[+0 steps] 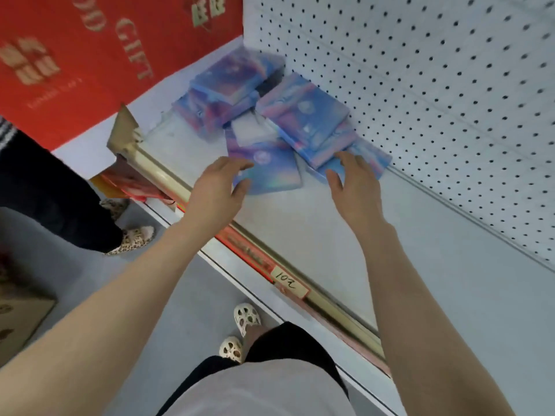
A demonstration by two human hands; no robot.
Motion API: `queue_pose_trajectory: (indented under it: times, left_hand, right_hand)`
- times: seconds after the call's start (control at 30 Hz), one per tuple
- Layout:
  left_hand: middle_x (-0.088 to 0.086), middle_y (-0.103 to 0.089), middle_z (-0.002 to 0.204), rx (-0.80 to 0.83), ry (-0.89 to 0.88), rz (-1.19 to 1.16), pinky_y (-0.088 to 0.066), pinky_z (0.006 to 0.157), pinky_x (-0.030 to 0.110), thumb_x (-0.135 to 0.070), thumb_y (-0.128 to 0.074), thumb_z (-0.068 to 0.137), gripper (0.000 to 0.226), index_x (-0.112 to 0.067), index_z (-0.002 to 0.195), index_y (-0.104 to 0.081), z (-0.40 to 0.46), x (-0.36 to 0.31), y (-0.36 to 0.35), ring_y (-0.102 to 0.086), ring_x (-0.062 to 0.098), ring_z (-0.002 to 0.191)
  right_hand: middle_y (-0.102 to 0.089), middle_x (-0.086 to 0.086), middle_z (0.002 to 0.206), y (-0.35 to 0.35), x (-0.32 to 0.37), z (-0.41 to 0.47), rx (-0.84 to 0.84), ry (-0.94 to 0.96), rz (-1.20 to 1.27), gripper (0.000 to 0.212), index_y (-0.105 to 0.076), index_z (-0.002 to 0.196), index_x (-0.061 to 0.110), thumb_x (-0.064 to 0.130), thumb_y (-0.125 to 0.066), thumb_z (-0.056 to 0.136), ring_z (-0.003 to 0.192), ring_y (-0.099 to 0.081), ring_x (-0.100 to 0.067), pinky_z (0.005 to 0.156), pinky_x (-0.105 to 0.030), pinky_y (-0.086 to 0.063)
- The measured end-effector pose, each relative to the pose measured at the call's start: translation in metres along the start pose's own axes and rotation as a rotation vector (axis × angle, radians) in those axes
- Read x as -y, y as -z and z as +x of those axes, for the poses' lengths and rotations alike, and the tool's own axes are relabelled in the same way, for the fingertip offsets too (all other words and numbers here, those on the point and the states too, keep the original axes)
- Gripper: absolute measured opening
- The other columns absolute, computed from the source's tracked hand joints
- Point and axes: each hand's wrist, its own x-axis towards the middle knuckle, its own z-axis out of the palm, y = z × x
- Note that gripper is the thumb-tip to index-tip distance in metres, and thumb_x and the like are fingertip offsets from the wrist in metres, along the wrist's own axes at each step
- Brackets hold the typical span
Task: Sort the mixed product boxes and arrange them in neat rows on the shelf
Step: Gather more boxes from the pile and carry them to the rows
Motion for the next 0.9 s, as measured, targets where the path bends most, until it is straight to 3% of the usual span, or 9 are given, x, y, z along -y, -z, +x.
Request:
queue_pose_trajectory:
  times: [0.13,0.23,0.33,0.47,0.63,0.7,0.8,0.9]
  left_hand:
    - [0.009,-0.061,0.12,-0.017,-0.048,0.063,-0.04,0.094,0.029,-0.016,-0.058,0.091,0.033,-0.014,0.124,-0.062,0.05,0.011,0.005,-0.057,0.029,0.109]
    - [0.008,-0.058,0.129,-0.012,-0.031,0.105,-0.042,0.096,0.032,-0.02,-0.059,0.092,0.038,-0.017,0.13,-0.058,0.08,0.018,0.009,-0.054,0.028,0.116]
    - [0.011,-0.053,0.136,0.005,-0.027,0.125,-0.04,0.102,0.038,-0.021,-0.059,0.093,0.045,-0.015,0.136,-0.052,0.106,0.029,0.011,-0.049,0.031,0.123]
    - [0.016,-0.045,0.144,0.042,-0.01,0.161,-0.035,0.11,0.043,-0.025,-0.06,0.092,0.057,-0.008,0.143,-0.042,0.147,0.05,0.009,-0.043,0.035,0.132]
    - [0.021,-0.025,0.156,0.168,0.032,0.285,-0.019,0.117,0.044,-0.039,-0.055,0.095,0.074,-0.002,0.151,-0.024,0.192,0.069,-0.007,-0.023,0.037,0.144]
    - [0.02,-0.017,0.159,0.228,0.043,0.328,-0.016,0.12,0.044,-0.043,-0.052,0.095,0.078,-0.004,0.153,-0.017,0.193,0.075,-0.011,-0.016,0.036,0.147]
    - [0.017,-0.013,0.161,0.223,0.013,0.379,-0.012,0.121,0.04,-0.041,-0.05,0.096,0.077,-0.006,0.154,-0.014,0.18,0.075,-0.01,-0.014,0.033,0.148]
    - [0.019,-0.019,0.159,0.198,-0.04,0.355,-0.013,0.12,0.04,-0.033,-0.055,0.095,0.074,-0.004,0.153,-0.02,0.155,0.071,-0.003,-0.019,0.034,0.146]
  right_hand:
    - [-0.053,-0.021,0.133,-0.017,0.016,0.076,0.049,0.019,-0.061,0.048,-0.046,0.141,0.008,0.028,-0.053,0.098,0.12,-0.048,-0.041,0.096,-0.047,-0.04]
    - [-0.04,-0.021,0.149,-0.041,0.022,0.112,0.134,0.013,-0.143,0.061,-0.035,0.148,0.007,0.041,-0.045,0.1,0.136,-0.037,-0.038,0.107,-0.047,-0.031]
    - [-0.028,-0.021,0.157,-0.057,0.025,0.117,0.157,-0.013,-0.213,0.07,-0.029,0.153,0.01,0.055,-0.029,0.099,0.145,-0.024,-0.036,0.115,-0.046,-0.021]
    - [-0.019,-0.019,0.162,-0.06,0.027,0.105,0.146,-0.065,-0.188,0.065,-0.025,0.155,0.013,0.049,-0.036,0.102,0.149,-0.017,-0.035,0.118,-0.043,-0.014]
    - [-0.028,-0.021,0.158,-0.059,0.043,0.074,0.099,-0.137,-0.244,0.072,-0.033,0.152,0.011,0.056,-0.024,0.097,0.145,-0.028,-0.037,0.115,-0.046,-0.022]
    - [-0.036,-0.022,0.153,-0.058,0.048,0.062,0.108,-0.175,-0.281,0.067,-0.039,0.149,0.011,0.054,-0.028,0.099,0.138,-0.037,-0.039,0.11,-0.048,-0.03]
    - [-0.055,-0.023,0.129,-0.053,0.06,0.052,0.02,-0.19,-0.317,0.06,-0.055,0.135,0.007,0.046,-0.035,0.094,0.11,-0.053,-0.043,0.09,-0.047,-0.043]
    - [-0.049,-0.017,0.127,-0.044,0.069,0.052,0.097,-0.248,-0.309,0.05,-0.051,0.136,0.012,0.041,-0.05,0.096,0.114,-0.043,-0.037,0.095,-0.043,-0.036]
